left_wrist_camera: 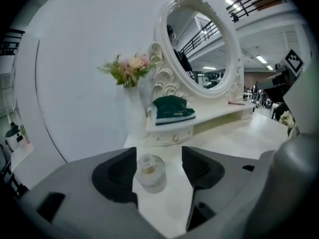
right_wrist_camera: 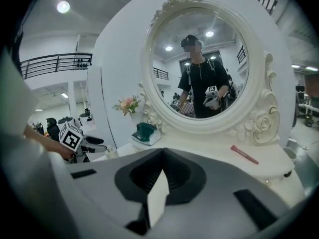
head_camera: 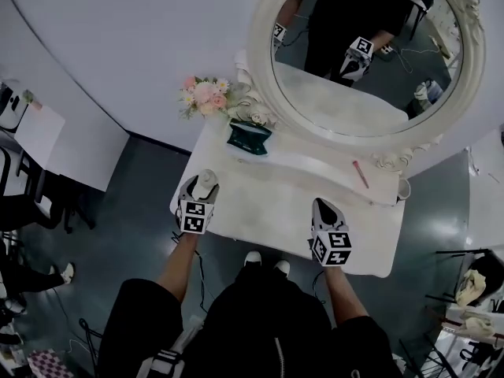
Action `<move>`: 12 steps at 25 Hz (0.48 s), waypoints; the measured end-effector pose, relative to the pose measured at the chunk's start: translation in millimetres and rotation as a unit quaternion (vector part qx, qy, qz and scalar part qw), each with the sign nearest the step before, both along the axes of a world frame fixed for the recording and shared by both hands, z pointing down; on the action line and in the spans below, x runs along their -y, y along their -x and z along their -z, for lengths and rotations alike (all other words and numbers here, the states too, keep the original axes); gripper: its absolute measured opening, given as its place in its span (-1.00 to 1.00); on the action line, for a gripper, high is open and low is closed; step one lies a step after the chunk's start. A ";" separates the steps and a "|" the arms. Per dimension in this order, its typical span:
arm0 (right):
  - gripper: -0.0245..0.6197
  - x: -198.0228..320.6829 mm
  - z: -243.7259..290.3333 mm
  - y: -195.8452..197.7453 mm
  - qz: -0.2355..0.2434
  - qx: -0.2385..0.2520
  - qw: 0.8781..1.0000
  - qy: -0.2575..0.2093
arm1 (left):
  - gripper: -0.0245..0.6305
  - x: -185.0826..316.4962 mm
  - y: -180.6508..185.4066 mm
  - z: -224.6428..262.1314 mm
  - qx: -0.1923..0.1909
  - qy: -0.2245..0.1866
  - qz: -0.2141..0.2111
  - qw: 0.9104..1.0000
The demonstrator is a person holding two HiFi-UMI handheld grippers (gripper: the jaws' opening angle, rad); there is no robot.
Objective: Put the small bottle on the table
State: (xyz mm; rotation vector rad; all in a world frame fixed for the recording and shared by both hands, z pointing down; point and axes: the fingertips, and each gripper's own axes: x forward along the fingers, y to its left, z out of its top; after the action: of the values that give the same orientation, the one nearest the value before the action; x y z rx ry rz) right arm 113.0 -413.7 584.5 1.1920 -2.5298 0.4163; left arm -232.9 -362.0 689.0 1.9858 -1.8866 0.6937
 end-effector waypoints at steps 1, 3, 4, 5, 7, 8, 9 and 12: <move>-0.92 1.0 3.7 -5.1 -0.002 0.003 1.000 -0.004 | -0.11 -0.2 -8.1 8.7 -0.004 -0.009 -0.005 1.000; -0.92 4.2 12.5 -14.9 -0.007 0.010 1.000 -0.014 | -0.33 0.9 -27.3 24.0 -0.027 -0.023 -0.011 0.999; -0.92 5.5 16.9 -19.9 -0.009 0.013 1.000 -0.020 | -0.44 1.4 -38.0 30.8 -0.038 -0.030 -0.014 0.999; -0.92 6.0 20.8 -24.9 -0.011 0.015 1.000 -0.024 | -0.54 1.4 -49.3 36.7 -0.047 -0.036 -0.017 0.998; -0.92 5.8 26.6 -34.4 -0.014 0.018 0.999 -0.033 | -0.72 0.5 -73.0 46.2 -0.058 -0.044 -0.027 0.997; -0.92 5.9 29.0 -39.1 -0.017 0.019 0.999 -0.036 | -0.81 0.6 -85.0 49.4 -0.061 -0.045 -0.032 0.997; -0.92 6.8 31.6 -43.9 -0.020 0.021 0.999 -0.040 | -0.91 2.0 -97.2 52.2 -0.063 -0.045 -0.038 0.996; -0.92 10.7 39.4 -60.1 -0.034 0.025 0.998 -0.050 | -0.91 11.2 -137.1 63.7 -0.070 -0.053 -0.065 0.994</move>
State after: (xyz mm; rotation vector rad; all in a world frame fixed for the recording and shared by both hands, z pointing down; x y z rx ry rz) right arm 173.2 -424.3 545.1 1.3221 -2.5860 0.3444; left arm -95.8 -373.2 625.3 2.1781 -1.7593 0.4807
